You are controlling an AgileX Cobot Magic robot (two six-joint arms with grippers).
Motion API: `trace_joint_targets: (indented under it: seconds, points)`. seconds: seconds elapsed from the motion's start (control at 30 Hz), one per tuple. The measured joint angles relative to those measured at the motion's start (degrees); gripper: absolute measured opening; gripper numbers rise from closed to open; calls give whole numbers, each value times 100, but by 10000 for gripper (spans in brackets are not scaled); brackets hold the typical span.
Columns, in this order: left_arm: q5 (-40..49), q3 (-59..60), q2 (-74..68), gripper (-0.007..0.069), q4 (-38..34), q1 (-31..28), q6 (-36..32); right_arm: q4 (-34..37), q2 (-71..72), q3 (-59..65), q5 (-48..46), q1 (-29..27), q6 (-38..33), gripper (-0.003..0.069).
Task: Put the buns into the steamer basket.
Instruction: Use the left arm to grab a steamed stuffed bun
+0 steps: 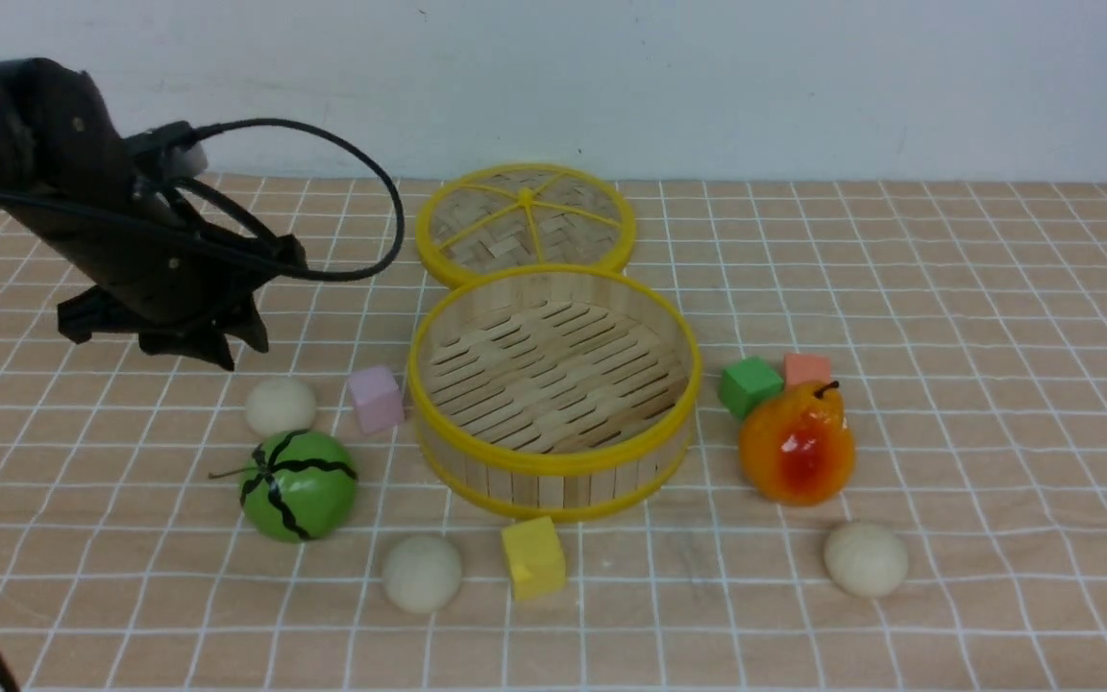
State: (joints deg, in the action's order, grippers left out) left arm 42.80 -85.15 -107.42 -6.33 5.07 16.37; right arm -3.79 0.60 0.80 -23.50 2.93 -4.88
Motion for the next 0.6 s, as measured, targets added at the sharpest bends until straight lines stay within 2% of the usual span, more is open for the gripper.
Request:
trace_joint_targets:
  seconds: [0.6]
  points:
    - [-625, -282, -1028, 260, 32, 0, 0, 0, 0, 0, 0, 0, 0, 241]
